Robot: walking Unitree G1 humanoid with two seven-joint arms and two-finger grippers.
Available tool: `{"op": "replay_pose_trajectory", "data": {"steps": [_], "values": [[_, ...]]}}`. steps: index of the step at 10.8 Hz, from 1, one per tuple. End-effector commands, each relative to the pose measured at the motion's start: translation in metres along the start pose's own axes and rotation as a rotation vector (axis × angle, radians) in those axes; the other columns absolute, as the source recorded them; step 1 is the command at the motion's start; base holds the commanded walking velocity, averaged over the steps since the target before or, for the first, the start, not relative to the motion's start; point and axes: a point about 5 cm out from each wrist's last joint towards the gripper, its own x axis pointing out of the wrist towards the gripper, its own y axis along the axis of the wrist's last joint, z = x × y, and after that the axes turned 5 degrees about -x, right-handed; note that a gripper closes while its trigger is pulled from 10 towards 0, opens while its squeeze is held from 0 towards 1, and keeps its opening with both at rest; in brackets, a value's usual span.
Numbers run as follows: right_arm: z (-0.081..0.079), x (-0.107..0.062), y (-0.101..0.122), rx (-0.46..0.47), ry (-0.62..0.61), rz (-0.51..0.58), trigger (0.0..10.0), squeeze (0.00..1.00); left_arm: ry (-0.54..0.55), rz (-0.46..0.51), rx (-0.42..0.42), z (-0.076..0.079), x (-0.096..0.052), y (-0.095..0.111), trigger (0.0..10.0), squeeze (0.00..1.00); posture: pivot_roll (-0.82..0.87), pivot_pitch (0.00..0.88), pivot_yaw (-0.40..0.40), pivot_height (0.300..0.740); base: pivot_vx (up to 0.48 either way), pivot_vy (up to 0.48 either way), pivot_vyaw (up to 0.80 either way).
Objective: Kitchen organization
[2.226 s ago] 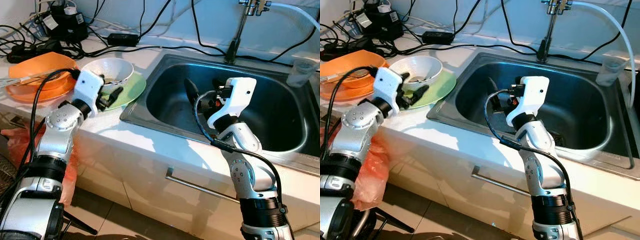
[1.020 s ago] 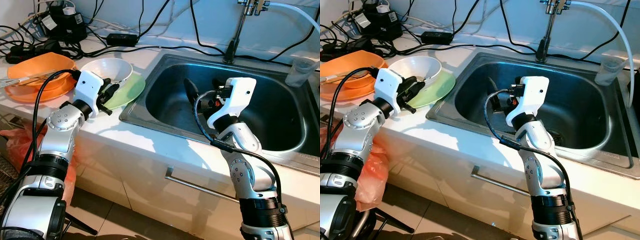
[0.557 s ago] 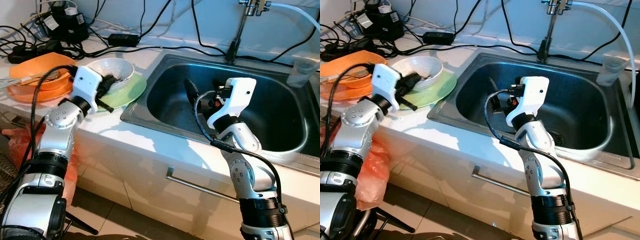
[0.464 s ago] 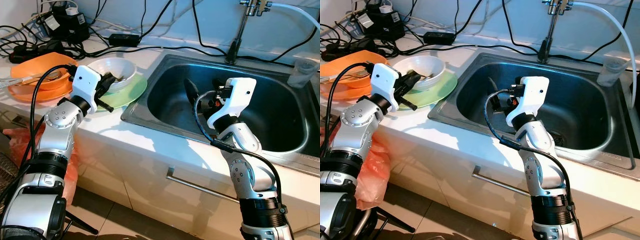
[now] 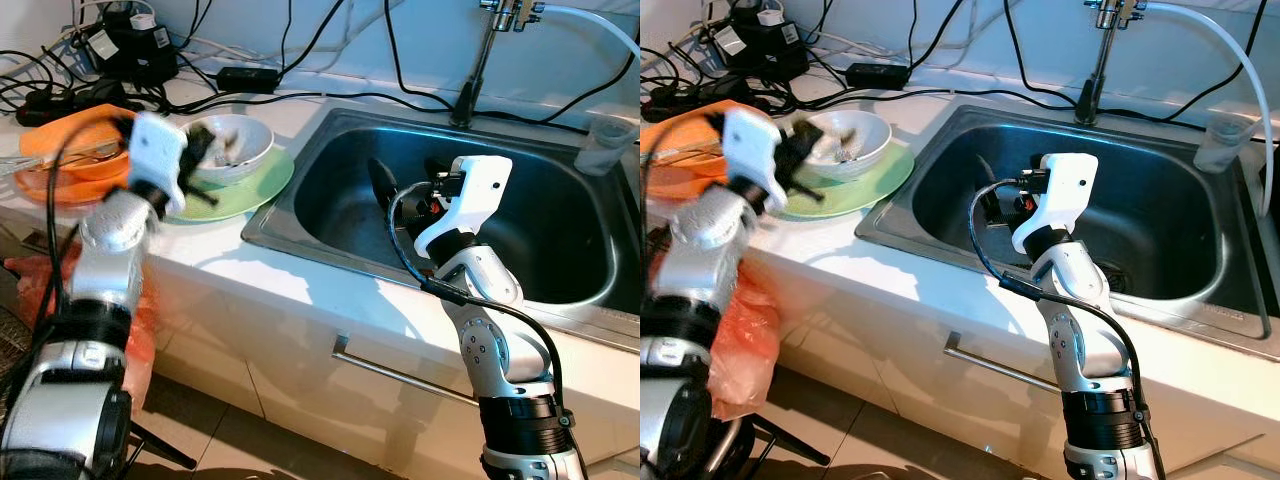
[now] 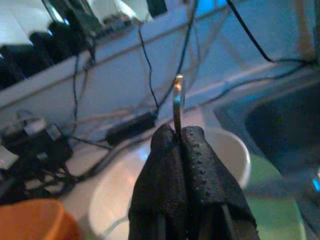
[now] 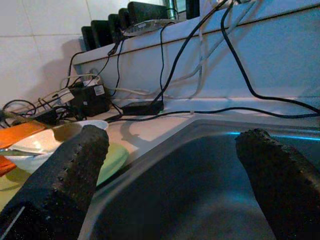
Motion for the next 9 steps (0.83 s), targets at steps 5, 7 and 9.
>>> {"op": "replay_pose_trajectory", "data": {"steps": [5, 7, 9], "values": [[0.001, 0.002, 0.001, -0.005, -0.004, 0.005, 10.0, 0.0, 0.168, 0.219, -0.081, -0.028, 0.009, 0.054, 0.0, 0.0, 0.01, 0.0, 0.054, 0.74, 0.0, 0.0, 0.0], [0.001, 0.002, 0.001, -0.006, -0.002, 0.004, 10.0, 0.0, 0.152, 0.259, -0.137, -0.02, 0.014, 0.061, 0.0, 0.0, 0.01, 0.0, 0.054, 0.74, 0.0, 0.0, 0.0], [0.002, 0.002, 0.0, -0.013, -0.003, 0.0, 10.0, 0.0, 0.09, 0.298, -0.226, 0.005, 0.023, 0.067, 0.0, 0.0, 0.0, 0.0, 0.051, 0.74, 0.0, 0.0, 0.0]]}}
